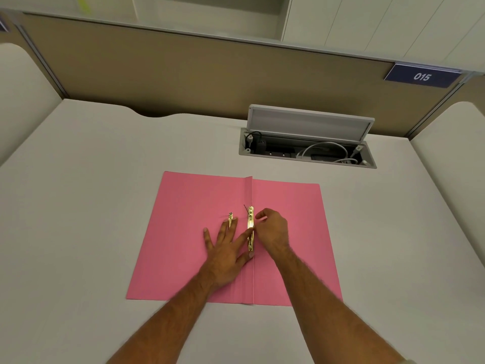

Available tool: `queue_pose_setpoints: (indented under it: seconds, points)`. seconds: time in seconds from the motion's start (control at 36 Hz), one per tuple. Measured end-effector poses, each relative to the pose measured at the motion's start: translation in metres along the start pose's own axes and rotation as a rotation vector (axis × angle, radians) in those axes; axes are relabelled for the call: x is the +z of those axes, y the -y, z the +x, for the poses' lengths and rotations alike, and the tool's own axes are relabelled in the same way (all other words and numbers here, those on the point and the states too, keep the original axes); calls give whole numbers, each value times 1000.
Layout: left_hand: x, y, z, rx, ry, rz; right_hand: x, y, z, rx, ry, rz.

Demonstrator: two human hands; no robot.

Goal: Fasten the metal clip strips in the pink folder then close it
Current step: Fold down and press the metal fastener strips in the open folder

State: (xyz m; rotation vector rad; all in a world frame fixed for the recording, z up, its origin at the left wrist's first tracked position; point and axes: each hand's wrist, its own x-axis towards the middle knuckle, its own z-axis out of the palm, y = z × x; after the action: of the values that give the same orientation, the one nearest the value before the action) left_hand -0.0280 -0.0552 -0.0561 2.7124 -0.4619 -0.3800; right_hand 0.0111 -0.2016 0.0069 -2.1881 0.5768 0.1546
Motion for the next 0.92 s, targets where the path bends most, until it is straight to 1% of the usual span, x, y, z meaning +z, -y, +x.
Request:
queue_pose_setpoints:
  seconds: [0.08, 0.17, 0.28, 0.39, 0.47, 0.61, 0.92]
  points:
    - [3, 2, 1, 7, 2, 26, -2, 1, 5, -120, 52, 3]
    - [5, 3, 2, 12, -1, 31, -2, 4, 13, -231, 94, -89]
    - [5, 4, 3, 12, 7, 36, -1, 8, 21, -300, 99, -211]
    - [3, 2, 3, 9, 24, 70, -2, 9, 26, -344, 108, -282]
    - [2, 1, 3, 12, 32, 78, -5, 7, 31, -331, 91, -284]
    - [-1, -1, 2, 23, 31, 75, -7, 7, 41, -230, 106, -196]
    - [-2, -2, 0, 53, 29, 98, -4, 11, 59, -183, 104, -182]
